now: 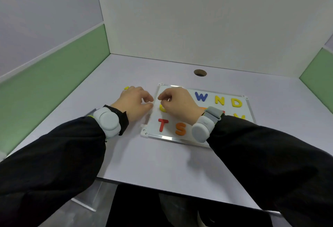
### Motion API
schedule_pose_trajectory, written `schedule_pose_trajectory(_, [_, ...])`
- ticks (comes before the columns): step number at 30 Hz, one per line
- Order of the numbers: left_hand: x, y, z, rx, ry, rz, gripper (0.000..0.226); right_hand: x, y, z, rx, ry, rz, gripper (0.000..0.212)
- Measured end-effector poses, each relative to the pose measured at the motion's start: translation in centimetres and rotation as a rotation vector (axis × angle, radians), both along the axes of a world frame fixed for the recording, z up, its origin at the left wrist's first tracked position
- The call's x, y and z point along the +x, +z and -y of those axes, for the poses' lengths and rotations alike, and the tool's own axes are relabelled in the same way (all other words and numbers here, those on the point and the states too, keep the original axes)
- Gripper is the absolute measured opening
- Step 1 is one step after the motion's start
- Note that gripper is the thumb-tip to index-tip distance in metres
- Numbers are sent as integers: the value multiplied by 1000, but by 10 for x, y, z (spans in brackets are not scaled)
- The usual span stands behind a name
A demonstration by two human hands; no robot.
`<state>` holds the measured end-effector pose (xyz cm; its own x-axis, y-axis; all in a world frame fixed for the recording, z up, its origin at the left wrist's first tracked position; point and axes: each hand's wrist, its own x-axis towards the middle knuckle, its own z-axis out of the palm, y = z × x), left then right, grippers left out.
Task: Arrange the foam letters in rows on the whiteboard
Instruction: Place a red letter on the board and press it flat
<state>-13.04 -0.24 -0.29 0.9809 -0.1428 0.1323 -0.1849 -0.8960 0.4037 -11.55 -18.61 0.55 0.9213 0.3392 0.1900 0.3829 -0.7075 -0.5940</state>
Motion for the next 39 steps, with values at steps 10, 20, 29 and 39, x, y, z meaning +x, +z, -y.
schedule_pose_trajectory(10, [49,-3,-56,-28,305,12,25,52,-12,-77,39,-14,-8,27])
schedule_pose_trajectory(20, [70,-16,-70,-43,418,-73,33,70,-26,-106,22,7,-96,28])
schedule_pose_trajectory(29, [65,-16,-68,-312,334,-49,22,71,-22,-102,44,-17,-134,25])
schedule_pose_trajectory(39, [41,17,-42,-796,358,7,23,59,5,-67,376,-118,-286,13])
